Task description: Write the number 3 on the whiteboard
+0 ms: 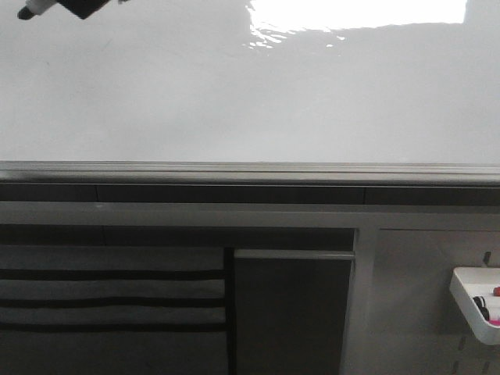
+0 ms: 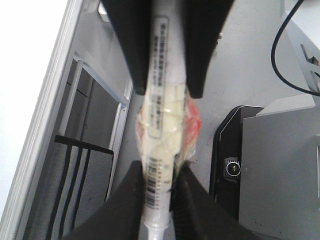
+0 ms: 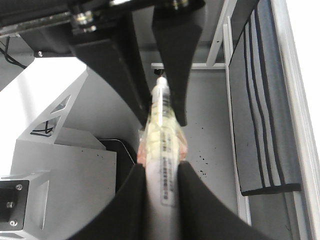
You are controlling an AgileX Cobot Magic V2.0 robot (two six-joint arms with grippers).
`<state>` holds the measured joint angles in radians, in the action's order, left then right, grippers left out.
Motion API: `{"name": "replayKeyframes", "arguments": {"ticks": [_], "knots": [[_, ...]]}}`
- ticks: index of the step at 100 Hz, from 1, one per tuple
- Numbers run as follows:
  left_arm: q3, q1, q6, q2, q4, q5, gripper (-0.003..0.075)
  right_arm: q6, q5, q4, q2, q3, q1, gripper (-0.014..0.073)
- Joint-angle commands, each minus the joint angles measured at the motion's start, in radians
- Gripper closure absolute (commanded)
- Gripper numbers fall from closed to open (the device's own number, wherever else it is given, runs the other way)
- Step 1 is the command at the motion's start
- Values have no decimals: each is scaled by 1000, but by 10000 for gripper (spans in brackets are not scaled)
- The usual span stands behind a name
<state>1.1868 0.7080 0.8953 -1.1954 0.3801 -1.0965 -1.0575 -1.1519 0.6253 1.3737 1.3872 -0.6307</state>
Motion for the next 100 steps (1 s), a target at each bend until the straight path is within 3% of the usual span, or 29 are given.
{"name": "replayKeyframes", "arguments": {"ticks": [1,17,26,43,57,65,100], "knots": [[31,8,1,19,36,49,625,-4,19,33,-28,36,-1,594],[35,8,-1,19,17,79,417,-4,19,29,-28,36,-1,594],[35,8,-17,38,-21,118,370,-4,19,-2,-34,36,-1,594],[35,8,-115,114,-98,214,360,121,75,-131,-83,36,4,594],[27,-19,-188,189,-115,212,360,295,113,-290,-148,36,5,594],[0,-52,-250,228,-122,211,360,369,111,-316,-191,16,33,594],[-299,-259,-447,434,-117,345,360,602,256,-314,-464,-340,362,594]]}}
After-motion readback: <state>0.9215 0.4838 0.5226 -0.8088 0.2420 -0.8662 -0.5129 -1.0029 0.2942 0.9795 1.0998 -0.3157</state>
